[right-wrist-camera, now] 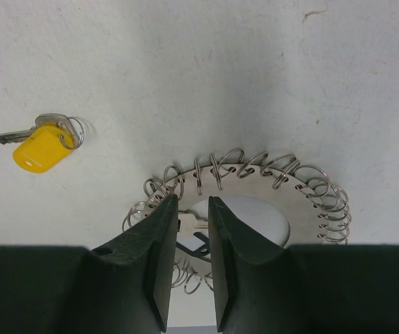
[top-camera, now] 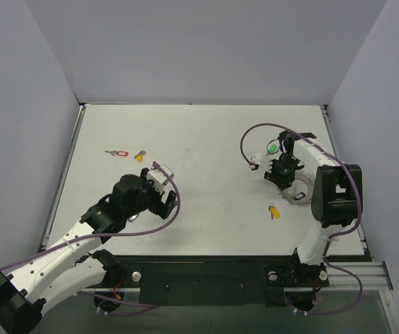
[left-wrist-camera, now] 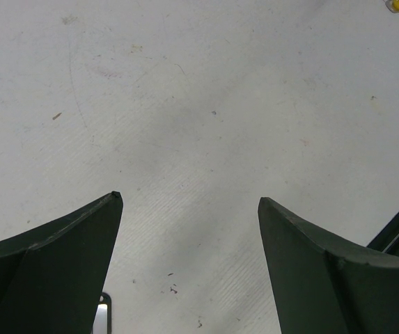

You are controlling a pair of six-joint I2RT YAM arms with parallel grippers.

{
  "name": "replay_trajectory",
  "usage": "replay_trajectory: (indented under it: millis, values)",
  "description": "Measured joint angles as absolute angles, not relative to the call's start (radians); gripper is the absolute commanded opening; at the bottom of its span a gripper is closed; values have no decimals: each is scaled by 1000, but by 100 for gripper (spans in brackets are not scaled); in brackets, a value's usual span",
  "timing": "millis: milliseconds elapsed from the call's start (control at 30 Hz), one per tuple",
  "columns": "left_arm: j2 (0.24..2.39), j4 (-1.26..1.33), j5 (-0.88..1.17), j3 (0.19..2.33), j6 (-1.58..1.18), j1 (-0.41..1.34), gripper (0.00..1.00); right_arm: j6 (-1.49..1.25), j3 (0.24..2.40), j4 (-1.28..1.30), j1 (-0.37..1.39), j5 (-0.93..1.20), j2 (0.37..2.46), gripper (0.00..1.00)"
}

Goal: Put the keys on the keyring

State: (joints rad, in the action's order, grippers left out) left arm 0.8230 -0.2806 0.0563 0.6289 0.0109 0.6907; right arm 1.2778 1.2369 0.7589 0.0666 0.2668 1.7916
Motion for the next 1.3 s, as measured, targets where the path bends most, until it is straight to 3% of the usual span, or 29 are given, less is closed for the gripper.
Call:
replay_trajectory:
  millis: [1100, 1300]
  values:
    - [824, -281, 57, 629, 11, 690, 89, 1252, 1228, 740, 107, 205, 1854, 8]
    - [824, -281, 57, 629, 11, 689, 89, 1256, 1227, 745, 107, 205, 1866, 0]
